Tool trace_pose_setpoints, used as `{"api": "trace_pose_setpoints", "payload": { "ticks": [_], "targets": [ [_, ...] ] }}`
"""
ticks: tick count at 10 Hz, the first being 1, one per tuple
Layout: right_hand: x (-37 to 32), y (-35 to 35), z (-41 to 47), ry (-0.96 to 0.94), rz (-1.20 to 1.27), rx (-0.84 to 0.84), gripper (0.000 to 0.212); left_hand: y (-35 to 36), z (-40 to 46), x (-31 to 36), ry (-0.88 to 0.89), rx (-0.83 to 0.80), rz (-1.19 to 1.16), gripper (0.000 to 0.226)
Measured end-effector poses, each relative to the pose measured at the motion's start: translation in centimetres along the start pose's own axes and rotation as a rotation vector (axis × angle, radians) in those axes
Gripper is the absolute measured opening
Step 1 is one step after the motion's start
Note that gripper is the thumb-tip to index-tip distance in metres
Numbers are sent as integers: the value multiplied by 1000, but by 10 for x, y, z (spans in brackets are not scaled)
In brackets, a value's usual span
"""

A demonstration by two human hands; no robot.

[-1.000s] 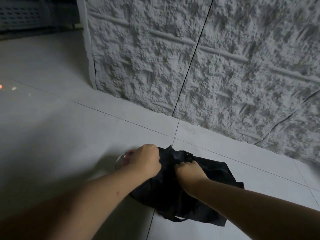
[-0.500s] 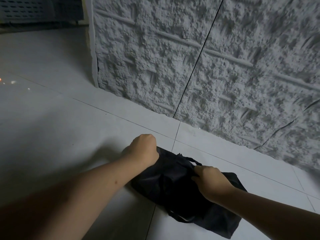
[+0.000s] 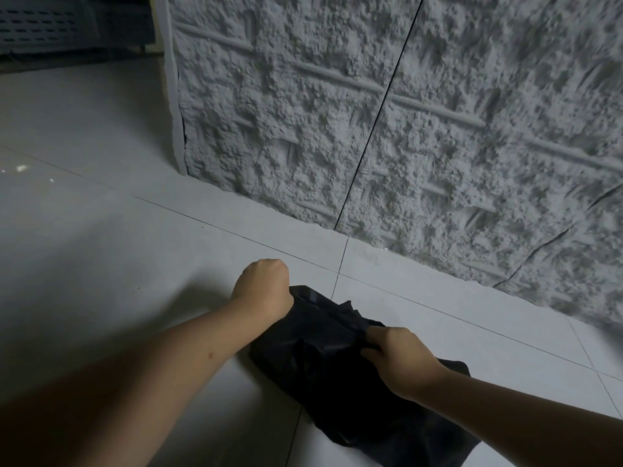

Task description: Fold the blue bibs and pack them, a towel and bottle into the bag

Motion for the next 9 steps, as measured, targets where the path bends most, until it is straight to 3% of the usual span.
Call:
{"api": "trace_pose_setpoints", "payload": {
  "ticks": [4,6,7,9],
  "targets": [
    [-89,21,38,-144,55,-23,21,-40,8,-87,-105,56,82,23],
    [-132,29,56,-239,8,-27,15,-44,14,-116,-65,102,202,24],
    [-140,35,67,-231,11,-22,12,-43,17,-115,-20,103,224,13],
    [-139,33,80,-145,160,-84,7,-45,10,-87,-42,81,-54,11]
  ]
}}
Point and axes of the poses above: each hand's wrist, its own z-axis towards the middle knuckle, its own y-axis out of the palm, x = y × z, the point moved 5 cm from there along z, towards the middle knuckle, and after that the axes turned 12 degrees about x, right-handed, at the moved point
